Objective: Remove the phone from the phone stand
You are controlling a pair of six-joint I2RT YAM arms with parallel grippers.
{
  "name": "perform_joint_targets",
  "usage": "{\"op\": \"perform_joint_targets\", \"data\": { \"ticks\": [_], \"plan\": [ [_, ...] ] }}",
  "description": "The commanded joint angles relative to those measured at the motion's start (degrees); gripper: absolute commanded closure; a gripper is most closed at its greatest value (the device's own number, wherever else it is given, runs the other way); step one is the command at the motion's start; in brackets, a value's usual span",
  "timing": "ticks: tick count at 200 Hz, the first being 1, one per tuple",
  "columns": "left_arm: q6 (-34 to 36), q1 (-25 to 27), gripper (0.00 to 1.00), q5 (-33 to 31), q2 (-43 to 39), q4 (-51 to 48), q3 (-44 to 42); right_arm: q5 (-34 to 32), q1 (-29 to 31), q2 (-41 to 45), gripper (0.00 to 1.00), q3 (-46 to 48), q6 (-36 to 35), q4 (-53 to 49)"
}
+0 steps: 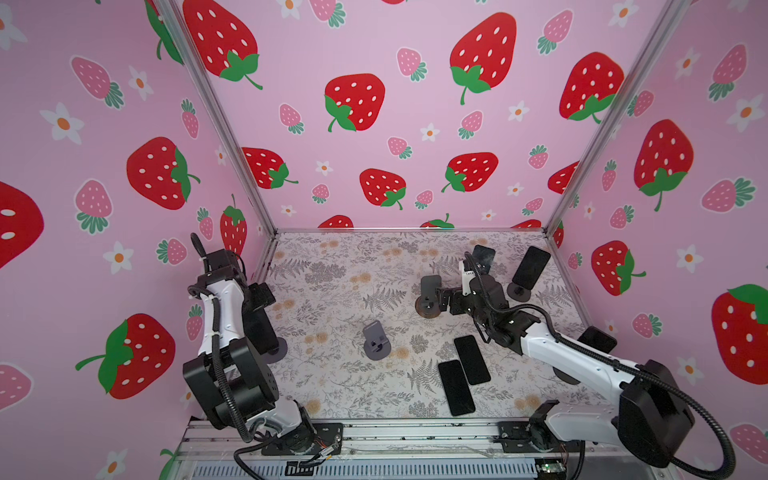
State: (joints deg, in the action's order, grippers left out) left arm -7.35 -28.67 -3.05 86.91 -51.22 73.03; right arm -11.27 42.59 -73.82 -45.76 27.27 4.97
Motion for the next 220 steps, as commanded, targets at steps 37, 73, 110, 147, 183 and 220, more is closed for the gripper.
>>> {"op": "perform_joint_targets", "data": {
  "ticks": [37, 73, 110, 147, 183, 220],
  "plan": [
    [-0.3, 0.4, 0.09, -1.6, -1.2, -1.4, -0.7, 1.9, -0.1, -1.3, 0.00, -2.2, 0.9, 0.3],
    [0.1, 0.5, 0.12, -0.6, 0.7, -2.5, 0.9, 1.7, 0.0, -0.6, 0.00, -2.1, 0.4, -0.1],
    [-0.2, 0.7, 0.16, -0.6, 1.2, -2.7, 0.1, 2.0, -0.1, 0.3, 0.00, -1.1, 0.3, -0.6],
    [-2.8, 0.7, 0.18, -3.6, 2.0, -4.1, 1.1, 2.9, -0.1, -0.4, 0.00, -0.2, 0.6, -1.4],
    [-4.1, 0.6, 0.18, -3.6, 3.1, -4.8, 1.9, 3.6, -0.1, -1.1, 0.00, -0.5, 0.6, -1.2],
    [-3.6, 0.7, 0.22, -3.3, 2.5, -5.0, 1.2, 4.0, 0.0, -1.6, 0.00, -0.9, 0.8, -1.3]
  ]
}}
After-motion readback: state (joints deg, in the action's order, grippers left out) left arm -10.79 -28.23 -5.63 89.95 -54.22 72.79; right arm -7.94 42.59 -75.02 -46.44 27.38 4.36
